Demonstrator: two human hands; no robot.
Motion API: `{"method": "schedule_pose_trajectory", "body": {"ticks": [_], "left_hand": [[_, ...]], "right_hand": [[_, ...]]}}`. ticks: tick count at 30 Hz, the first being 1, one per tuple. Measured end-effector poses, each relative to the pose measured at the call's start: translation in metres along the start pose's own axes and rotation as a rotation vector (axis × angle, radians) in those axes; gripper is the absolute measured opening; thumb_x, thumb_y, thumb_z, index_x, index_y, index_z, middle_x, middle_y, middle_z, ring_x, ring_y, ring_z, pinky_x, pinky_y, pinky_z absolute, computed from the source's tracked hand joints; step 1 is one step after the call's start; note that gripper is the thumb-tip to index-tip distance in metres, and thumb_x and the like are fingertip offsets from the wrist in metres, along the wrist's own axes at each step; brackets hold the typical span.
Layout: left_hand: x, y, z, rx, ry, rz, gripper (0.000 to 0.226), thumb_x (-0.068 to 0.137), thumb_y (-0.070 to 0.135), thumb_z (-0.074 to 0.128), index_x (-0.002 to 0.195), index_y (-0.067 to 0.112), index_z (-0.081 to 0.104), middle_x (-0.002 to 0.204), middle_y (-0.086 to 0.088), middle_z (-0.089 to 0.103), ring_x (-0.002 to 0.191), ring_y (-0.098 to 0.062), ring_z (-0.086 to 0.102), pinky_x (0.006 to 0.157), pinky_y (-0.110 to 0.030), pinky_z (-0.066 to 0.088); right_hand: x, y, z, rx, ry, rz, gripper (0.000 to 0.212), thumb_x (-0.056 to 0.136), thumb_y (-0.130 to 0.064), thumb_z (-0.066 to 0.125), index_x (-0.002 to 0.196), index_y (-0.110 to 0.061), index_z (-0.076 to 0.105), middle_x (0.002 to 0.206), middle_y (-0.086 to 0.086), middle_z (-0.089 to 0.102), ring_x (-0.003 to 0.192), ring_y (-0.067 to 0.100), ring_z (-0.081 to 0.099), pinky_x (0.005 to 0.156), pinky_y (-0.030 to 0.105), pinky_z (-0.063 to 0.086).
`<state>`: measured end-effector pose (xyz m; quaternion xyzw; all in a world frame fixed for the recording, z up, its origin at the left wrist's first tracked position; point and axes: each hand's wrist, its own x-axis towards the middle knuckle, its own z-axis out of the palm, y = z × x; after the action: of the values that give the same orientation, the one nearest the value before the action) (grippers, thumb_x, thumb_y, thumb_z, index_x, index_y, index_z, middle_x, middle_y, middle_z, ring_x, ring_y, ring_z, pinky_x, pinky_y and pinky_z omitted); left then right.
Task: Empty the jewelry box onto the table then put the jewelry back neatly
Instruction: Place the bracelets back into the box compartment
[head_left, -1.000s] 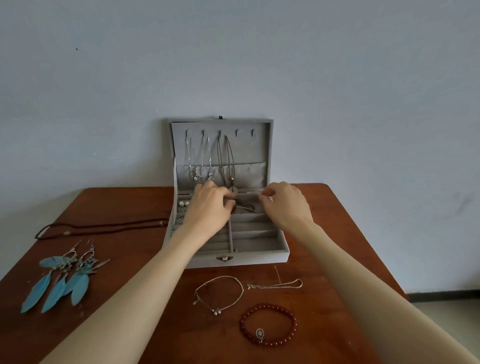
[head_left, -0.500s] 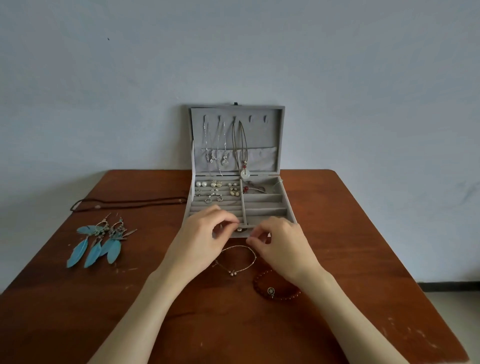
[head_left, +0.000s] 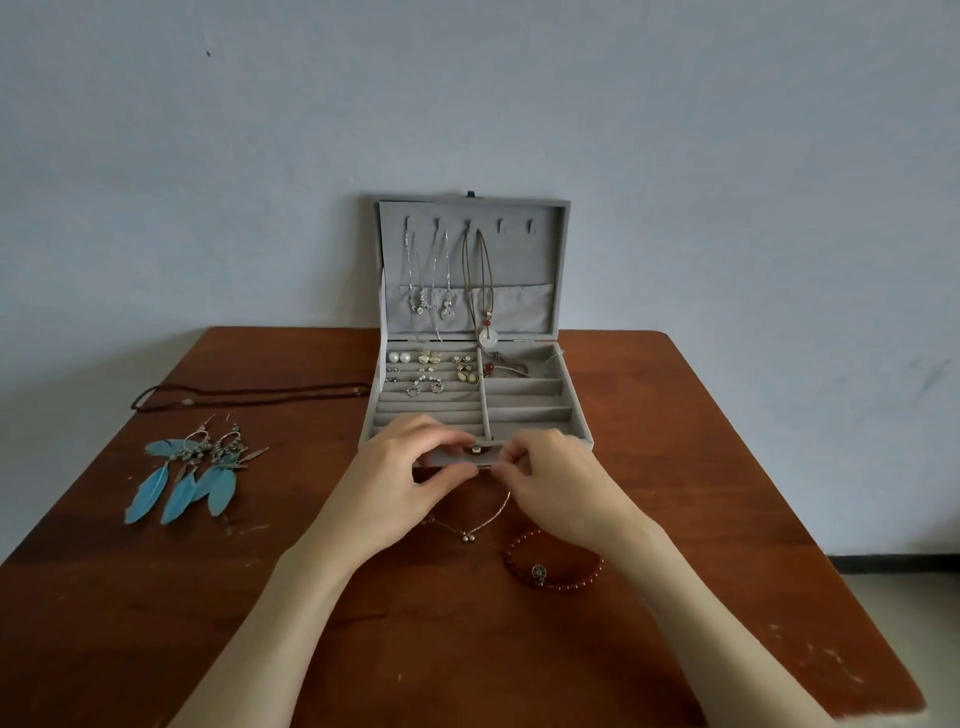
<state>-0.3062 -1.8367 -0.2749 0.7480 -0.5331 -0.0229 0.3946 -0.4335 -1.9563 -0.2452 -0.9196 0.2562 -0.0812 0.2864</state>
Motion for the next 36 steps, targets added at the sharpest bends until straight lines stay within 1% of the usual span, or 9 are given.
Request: {"method": "schedule_pose_trajectory", "body": {"ticks": [2, 7, 11, 15, 18, 24, 28, 30, 36], "left_hand": [[0.001, 0.0, 0.001, 0.045, -0.04, 0.002, 0.038, 0.073, 0.057, 0.056, 0.1, 0.032, 0.068, 0.095, 0.021, 0.06, 0.099, 0.004, 0.052, 0.083, -0.012, 0.042], [0.003, 0.005, -0.001, 0.026, -0.007, -0.032, 0.001, 0.08, 0.027, 0.069, 0.08, 0.026, 0.069, 0.083, 0.015, 0.064, 0.084, -0.005, 0.058, 0.073, -0.017, 0.045], [0.013, 0.013, -0.012, -0.199, 0.075, -0.204, 0.008, 0.08, 0.02, 0.069, 0.079, 0.028, 0.07, 0.075, 0.009, 0.07, 0.074, -0.004, 0.062, 0.066, -0.012, 0.047], [0.036, 0.018, -0.017, -0.282, 0.06, -0.288, 0.009, 0.083, 0.015, 0.066, 0.082, 0.024, 0.068, 0.071, 0.002, 0.068, 0.056, -0.002, 0.059, 0.058, -0.014, 0.051], [0.059, 0.016, -0.013, -0.268, 0.091, -0.3, 0.009, 0.083, 0.015, 0.066, 0.083, 0.024, 0.067, 0.073, 0.005, 0.067, 0.057, 0.0, 0.059, 0.06, -0.014, 0.051], [0.09, 0.013, 0.014, -0.064, 0.083, -0.27, 0.011, 0.085, 0.015, 0.063, 0.092, 0.014, 0.071, 0.087, 0.006, 0.067, 0.074, 0.002, 0.054, 0.063, 0.005, 0.036], [0.089, 0.007, 0.028, 0.02, 0.086, -0.217, 0.011, 0.086, 0.014, 0.062, 0.091, 0.013, 0.072, 0.089, 0.003, 0.068, 0.077, -0.001, 0.054, 0.066, 0.005, 0.035], [0.09, 0.005, 0.031, 0.082, 0.096, -0.166, 0.011, 0.086, 0.013, 0.062, 0.091, 0.012, 0.072, 0.088, 0.003, 0.066, 0.077, -0.003, 0.051, 0.067, -0.001, 0.037], [0.095, 0.005, 0.04, 0.248, 0.01, -0.128, 0.014, 0.087, 0.014, 0.061, 0.095, 0.012, 0.072, 0.094, -0.003, 0.057, 0.093, -0.018, 0.053, 0.081, -0.027, 0.044]], "right_hand": [[-0.001, -0.002, -0.008, 0.105, 0.011, -0.029, 0.015, 0.092, -0.024, 0.052, 0.079, -0.02, 0.059, 0.064, -0.01, 0.054, 0.065, 0.009, 0.052, 0.069, 0.029, 0.046], [0.005, -0.003, -0.019, 0.179, 0.062, -0.079, 0.013, 0.093, -0.019, 0.051, 0.081, -0.018, 0.056, 0.07, -0.012, 0.053, 0.063, 0.003, 0.048, 0.058, 0.014, 0.04], [0.014, 0.006, -0.029, 0.39, 0.124, -0.071, 0.011, 0.091, -0.012, 0.053, 0.081, -0.014, 0.057, 0.071, -0.008, 0.063, 0.062, 0.002, 0.055, 0.062, 0.014, 0.044], [0.027, 0.018, -0.041, 0.578, 0.157, -0.007, 0.013, 0.088, -0.005, 0.059, 0.08, -0.015, 0.062, 0.067, -0.001, 0.063, 0.049, -0.001, 0.052, 0.052, 0.011, 0.044], [0.04, 0.028, -0.051, 0.627, 0.16, 0.03, 0.009, 0.086, -0.001, 0.061, 0.092, -0.003, 0.067, 0.066, 0.005, 0.063, 0.048, 0.002, 0.055, 0.054, 0.011, 0.049], [0.07, 0.052, -0.047, 0.396, 0.324, 0.1, 0.005, 0.084, -0.01, 0.065, 0.084, -0.014, 0.069, 0.069, 0.0, 0.067, 0.062, 0.008, 0.061, 0.067, 0.021, 0.051], [0.076, 0.061, -0.038, 0.224, 0.361, 0.091, 0.006, 0.085, -0.014, 0.064, 0.082, -0.016, 0.069, 0.073, -0.008, 0.062, 0.07, 0.005, 0.055, 0.064, 0.014, 0.041], [0.077, 0.061, -0.037, 0.154, 0.359, 0.071, 0.008, 0.085, -0.012, 0.062, 0.082, -0.015, 0.069, 0.071, -0.008, 0.059, 0.068, 0.002, 0.052, 0.06, 0.008, 0.037], [0.078, 0.061, -0.036, -0.055, 0.317, 0.049, 0.015, 0.086, -0.007, 0.055, 0.087, -0.008, 0.071, 0.085, 0.003, 0.061, 0.077, 0.013, 0.052, 0.055, 0.01, 0.034]]}}
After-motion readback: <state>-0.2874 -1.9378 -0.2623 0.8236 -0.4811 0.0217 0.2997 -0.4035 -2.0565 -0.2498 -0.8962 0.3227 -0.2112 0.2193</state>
